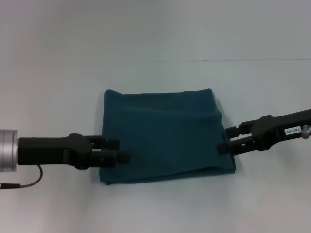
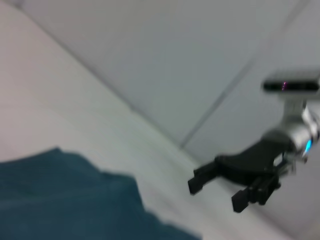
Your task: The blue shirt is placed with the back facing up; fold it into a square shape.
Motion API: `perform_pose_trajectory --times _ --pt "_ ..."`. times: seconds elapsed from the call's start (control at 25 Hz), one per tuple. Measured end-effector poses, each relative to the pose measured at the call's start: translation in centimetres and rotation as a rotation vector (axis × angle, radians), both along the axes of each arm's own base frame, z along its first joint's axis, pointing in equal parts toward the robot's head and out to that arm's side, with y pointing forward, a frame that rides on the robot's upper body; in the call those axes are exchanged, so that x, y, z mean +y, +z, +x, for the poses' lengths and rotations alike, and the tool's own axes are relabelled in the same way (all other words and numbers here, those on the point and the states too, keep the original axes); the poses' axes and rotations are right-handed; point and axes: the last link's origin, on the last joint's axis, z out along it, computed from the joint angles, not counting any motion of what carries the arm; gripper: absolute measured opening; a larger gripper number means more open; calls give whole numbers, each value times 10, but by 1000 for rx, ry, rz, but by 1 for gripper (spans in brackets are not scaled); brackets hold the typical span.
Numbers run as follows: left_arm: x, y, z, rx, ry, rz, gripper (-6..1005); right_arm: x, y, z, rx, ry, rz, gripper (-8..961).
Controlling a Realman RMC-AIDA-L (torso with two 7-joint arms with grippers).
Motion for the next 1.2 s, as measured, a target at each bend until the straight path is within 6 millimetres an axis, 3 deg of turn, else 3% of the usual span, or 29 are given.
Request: perform_pose_trajectory --times 0.16,0.4,0.8,1.2 --pt "7 4 7 111 -36 -103 746 -11 -4 -18 7 93 -27 856" --pt "11 -4 18 204 -59 -204 764 -17 -9 -28 37 114 -88 859" --pt "23 -8 28 274 -146 -115 886 -20 -27 -32 29 202 -95 859" --pt "27 -6 24 268 -117 -100 886 -20 -33 -29 35 195 -101 857"
